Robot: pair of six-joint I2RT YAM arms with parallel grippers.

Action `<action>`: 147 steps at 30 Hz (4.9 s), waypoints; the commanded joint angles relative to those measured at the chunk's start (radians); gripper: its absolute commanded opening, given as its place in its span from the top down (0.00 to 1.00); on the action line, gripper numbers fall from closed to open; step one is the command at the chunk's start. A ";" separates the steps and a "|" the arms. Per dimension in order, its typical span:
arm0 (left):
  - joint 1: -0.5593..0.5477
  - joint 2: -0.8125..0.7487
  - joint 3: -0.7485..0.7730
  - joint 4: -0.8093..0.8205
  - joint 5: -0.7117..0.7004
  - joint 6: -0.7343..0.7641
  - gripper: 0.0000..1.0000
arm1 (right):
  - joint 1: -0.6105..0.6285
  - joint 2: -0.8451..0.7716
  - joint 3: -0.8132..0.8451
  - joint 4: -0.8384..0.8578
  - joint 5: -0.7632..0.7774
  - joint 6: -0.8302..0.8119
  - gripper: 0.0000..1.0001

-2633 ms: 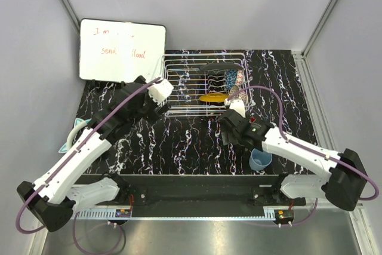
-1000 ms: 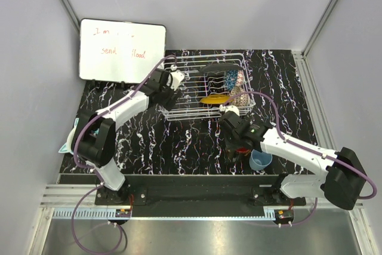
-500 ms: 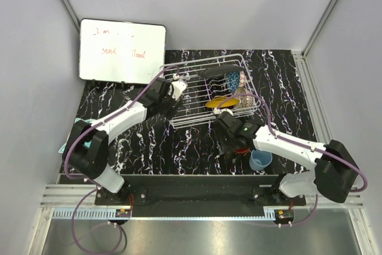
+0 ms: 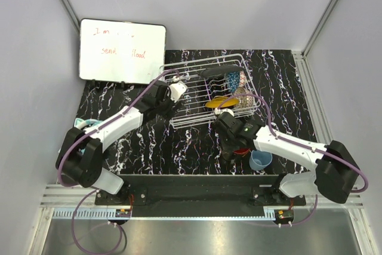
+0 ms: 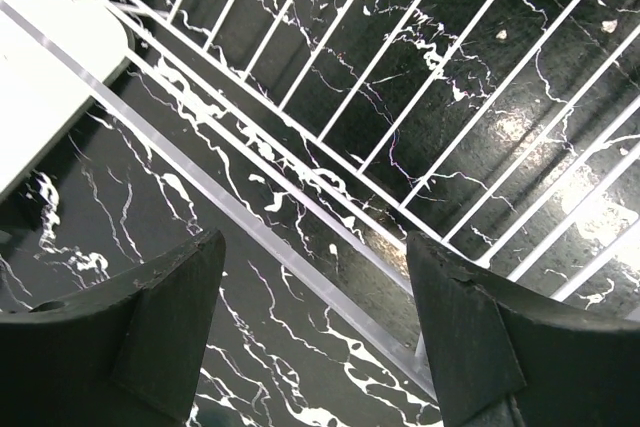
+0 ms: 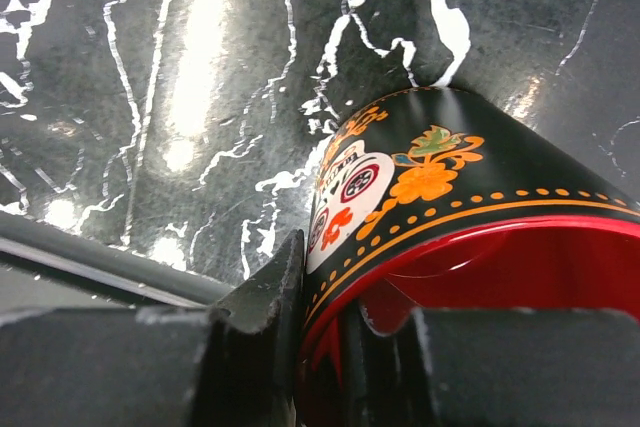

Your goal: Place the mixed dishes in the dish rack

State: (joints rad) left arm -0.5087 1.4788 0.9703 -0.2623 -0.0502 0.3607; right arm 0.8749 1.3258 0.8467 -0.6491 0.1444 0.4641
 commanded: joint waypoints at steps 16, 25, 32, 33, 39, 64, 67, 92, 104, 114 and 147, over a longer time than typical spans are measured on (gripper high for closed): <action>-0.036 -0.052 -0.148 -0.037 0.044 0.112 0.25 | 0.073 -0.103 0.000 0.092 -0.011 0.013 1.00; -0.042 -0.051 -0.139 -0.038 0.038 0.133 0.38 | 0.091 -0.085 0.015 0.098 0.000 0.022 1.00; -0.037 -0.084 0.013 -0.093 -0.048 -0.046 0.01 | 0.095 -0.074 0.008 0.100 0.000 0.024 0.96; -0.037 -0.094 0.033 -0.107 -0.048 -0.067 0.01 | 0.095 -0.073 0.006 0.100 0.001 0.021 0.96; -0.034 -0.071 0.111 -0.159 -0.152 -0.250 0.01 | 0.095 -0.071 0.008 0.100 0.004 0.018 0.96; -0.027 0.127 0.157 -0.091 -0.088 -0.318 0.68 | 0.095 -0.126 -0.066 0.091 0.024 0.094 1.00; -0.039 0.110 0.128 -0.069 -0.079 -0.290 0.72 | 0.095 -0.117 -0.063 0.097 0.020 0.097 1.00; -0.097 0.051 0.073 -0.011 -0.114 -0.157 0.14 | 0.101 -0.100 -0.003 0.123 -0.002 0.032 1.00; 0.008 -0.208 0.350 -0.345 -0.054 -0.246 0.01 | 0.101 -0.158 0.225 0.115 -0.078 -0.077 1.00; 0.255 -0.311 0.650 -0.710 0.471 -0.396 0.01 | 0.101 -0.359 0.164 0.837 -0.180 -0.261 1.00; 0.279 -0.247 0.399 -0.091 1.138 -0.848 0.05 | -0.068 -0.028 0.153 1.916 -0.265 0.160 1.00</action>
State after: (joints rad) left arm -0.1909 1.2774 1.3609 -0.6678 1.2190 -0.2871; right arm 0.8108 1.2964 0.8886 0.9871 -0.0788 0.5457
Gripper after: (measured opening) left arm 0.931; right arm 0.209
